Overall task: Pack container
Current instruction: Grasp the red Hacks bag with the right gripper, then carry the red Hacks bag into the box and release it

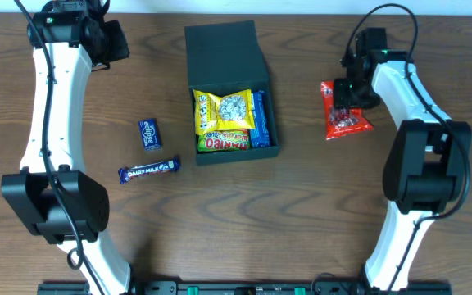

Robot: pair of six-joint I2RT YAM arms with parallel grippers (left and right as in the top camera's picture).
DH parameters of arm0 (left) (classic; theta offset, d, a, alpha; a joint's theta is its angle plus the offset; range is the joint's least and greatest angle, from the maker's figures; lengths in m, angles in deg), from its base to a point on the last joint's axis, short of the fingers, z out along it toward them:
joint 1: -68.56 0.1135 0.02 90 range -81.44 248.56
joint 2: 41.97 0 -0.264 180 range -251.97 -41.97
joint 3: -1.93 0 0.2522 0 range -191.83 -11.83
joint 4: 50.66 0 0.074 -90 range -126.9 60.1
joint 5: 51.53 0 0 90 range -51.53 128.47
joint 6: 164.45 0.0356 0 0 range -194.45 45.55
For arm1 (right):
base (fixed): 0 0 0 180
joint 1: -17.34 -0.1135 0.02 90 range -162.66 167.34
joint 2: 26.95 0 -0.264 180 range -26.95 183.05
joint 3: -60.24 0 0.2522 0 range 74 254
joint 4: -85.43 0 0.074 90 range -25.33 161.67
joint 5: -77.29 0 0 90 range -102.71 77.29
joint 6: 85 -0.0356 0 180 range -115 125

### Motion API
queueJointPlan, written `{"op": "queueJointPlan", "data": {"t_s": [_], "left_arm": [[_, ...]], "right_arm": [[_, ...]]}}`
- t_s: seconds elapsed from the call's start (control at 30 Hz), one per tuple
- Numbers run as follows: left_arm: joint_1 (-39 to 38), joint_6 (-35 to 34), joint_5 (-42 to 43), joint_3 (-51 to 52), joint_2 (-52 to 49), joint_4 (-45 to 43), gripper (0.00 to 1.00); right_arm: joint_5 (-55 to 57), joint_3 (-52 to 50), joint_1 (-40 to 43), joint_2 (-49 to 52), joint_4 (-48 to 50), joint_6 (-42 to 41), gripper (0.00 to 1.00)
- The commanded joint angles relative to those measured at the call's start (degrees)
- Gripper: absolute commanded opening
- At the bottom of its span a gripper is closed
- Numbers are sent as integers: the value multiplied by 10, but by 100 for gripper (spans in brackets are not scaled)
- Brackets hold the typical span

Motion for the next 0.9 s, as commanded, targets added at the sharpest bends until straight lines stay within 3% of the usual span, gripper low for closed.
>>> {"op": "queueJointPlan", "data": {"t_s": [0.0,0.07,0.1,0.27,0.43,0.57,0.73,0.87], "left_arm": [[0,10,2,3,9,2,48],[0,10,2,3,9,1,48],[0,10,2,3,9,1,48],[0,10,2,3,9,1,48],[0,10,2,3,9,-3,48],[0,10,2,3,9,-3,48],[0,10,2,3,9,-2,48],[0,10,2,3,9,-2,48]], "right_arm": [[4,0,-5,18,-5,-7,22],[3,0,-5,18,-3,-7,4],[3,2,-5,16,-4,-7,1],[-26,43,-6,-6,-49,16,1],[-190,112,-28,-62,-72,176,1],[-354,129,-75,-109,-72,368,1],[-370,124,-152,-111,-108,485,1],[-368,107,-218,-101,-110,523,1]]}}
